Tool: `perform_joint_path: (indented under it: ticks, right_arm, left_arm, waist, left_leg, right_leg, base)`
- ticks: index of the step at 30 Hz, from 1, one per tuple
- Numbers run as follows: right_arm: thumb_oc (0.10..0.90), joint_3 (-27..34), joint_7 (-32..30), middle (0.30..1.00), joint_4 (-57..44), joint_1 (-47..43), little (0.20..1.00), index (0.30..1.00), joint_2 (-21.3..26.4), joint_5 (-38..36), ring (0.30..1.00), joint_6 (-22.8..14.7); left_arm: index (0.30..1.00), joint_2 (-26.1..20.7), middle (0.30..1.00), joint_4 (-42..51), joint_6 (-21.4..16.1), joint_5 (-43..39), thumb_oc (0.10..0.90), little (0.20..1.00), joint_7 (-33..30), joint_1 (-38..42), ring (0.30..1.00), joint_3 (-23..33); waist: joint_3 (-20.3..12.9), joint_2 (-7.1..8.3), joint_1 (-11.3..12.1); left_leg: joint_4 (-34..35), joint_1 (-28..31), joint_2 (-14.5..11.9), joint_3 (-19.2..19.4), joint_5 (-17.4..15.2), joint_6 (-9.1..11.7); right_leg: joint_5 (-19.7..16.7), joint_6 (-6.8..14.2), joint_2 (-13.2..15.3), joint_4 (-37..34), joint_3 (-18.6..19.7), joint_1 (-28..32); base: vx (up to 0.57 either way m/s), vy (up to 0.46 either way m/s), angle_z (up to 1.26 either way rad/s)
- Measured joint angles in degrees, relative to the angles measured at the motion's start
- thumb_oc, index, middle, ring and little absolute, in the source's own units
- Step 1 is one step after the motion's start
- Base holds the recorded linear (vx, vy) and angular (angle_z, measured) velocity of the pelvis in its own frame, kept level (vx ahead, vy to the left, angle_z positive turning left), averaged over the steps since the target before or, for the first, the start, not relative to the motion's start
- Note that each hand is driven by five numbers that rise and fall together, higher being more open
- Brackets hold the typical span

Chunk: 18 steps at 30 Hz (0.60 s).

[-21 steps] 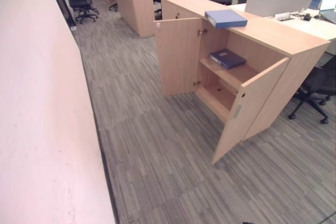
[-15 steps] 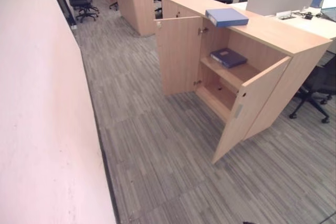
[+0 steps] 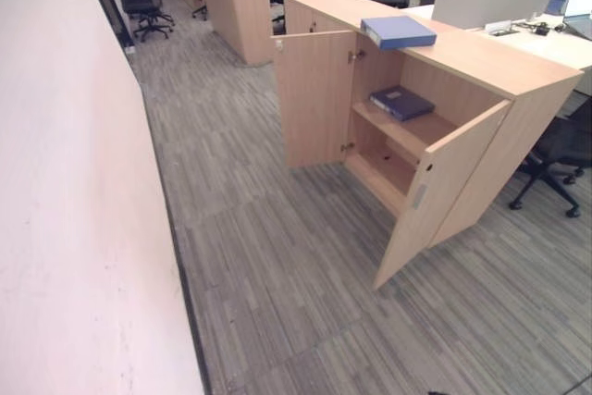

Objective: Put the empty folder in the office cabinet

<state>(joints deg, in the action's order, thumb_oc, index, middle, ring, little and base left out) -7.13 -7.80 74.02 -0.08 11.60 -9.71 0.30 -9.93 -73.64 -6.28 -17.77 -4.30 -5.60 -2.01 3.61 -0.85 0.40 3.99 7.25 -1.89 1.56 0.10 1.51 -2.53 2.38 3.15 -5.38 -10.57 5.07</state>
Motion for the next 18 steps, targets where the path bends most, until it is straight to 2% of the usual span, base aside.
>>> perform_joint_path:
  ticks: [18]
  right_arm:
    - [0.800, -0.07, 0.49, 0.900, 0.02, -0.36, 0.900, 0.900, 0.14, 0.25, 0.900, 0.27]
  left_arm:
    - [0.900, -0.09, 0.900, -0.22, 1.13, -0.02, 0.800, 0.900, 1.27, 0.19, 0.900, 0.00]
  waist:
    - [-0.06, -0.17, -0.06]
  left_leg:
    - [0.42, 0.91, -0.02, 0.80, 0.01, 0.00]
  right_leg:
    - [0.01, 0.00, -0.02, 0.00, 0.49, 0.29]
  base:
    - [0.00, 0.000, -0.01]
